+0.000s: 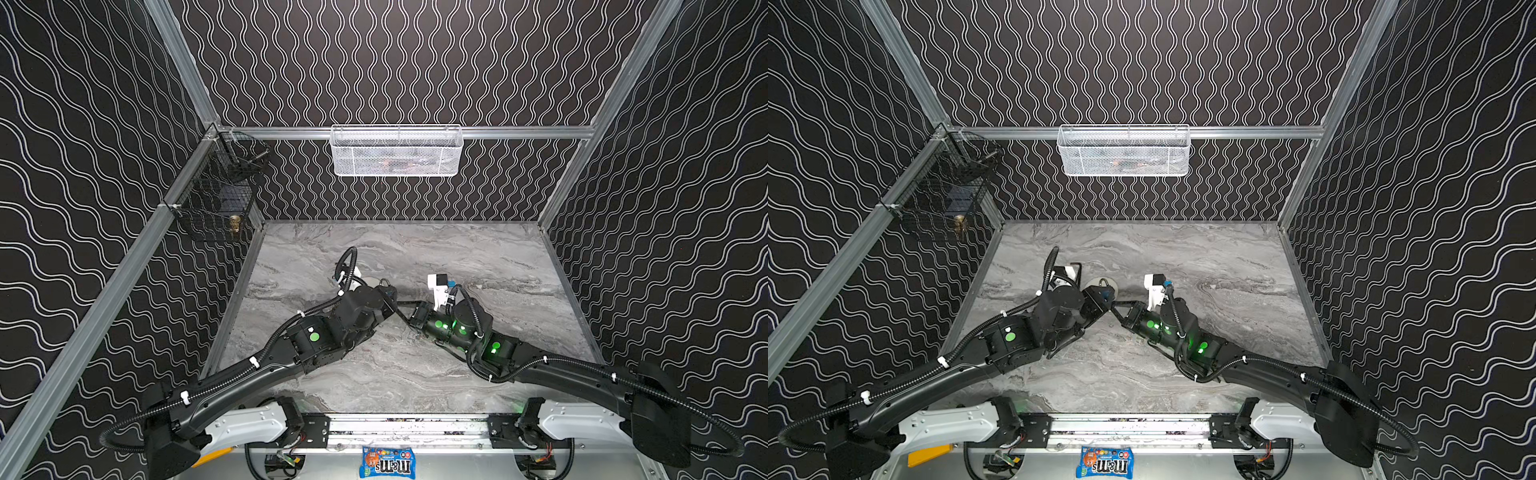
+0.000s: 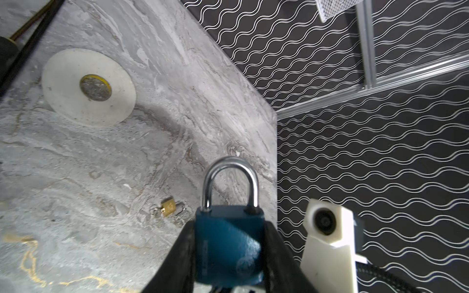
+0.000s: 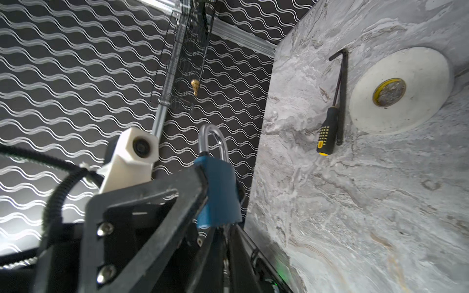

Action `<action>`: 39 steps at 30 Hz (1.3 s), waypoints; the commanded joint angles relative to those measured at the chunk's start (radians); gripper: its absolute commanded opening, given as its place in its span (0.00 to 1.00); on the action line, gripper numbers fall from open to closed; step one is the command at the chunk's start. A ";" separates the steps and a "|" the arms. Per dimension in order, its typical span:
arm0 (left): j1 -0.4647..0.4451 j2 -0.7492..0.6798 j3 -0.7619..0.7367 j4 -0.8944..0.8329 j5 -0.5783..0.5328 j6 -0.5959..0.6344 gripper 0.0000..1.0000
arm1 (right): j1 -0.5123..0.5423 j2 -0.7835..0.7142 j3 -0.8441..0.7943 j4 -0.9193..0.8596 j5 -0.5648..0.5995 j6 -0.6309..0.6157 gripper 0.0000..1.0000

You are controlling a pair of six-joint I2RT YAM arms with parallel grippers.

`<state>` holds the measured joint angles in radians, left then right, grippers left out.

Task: Unlock with the key
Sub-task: 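Twist the inserted key with the right gripper to release the shackle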

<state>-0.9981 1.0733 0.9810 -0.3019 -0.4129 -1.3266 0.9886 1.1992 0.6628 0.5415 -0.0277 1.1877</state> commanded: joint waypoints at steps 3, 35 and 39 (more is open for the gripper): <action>-0.004 0.007 0.014 0.135 0.115 -0.063 0.00 | 0.002 -0.001 0.004 0.225 -0.010 0.069 0.00; -0.004 0.007 -0.015 0.304 0.273 -0.148 0.00 | 0.071 -0.066 0.056 0.217 0.125 0.018 0.00; -0.004 0.002 -0.022 0.326 0.273 -0.162 0.00 | 0.080 -0.081 0.029 0.241 0.161 0.037 0.00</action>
<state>-0.9932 1.0679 0.9607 -0.0345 -0.3607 -1.4235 1.0534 1.1225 0.6910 0.6037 0.2142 1.2198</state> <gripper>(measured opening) 0.393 0.064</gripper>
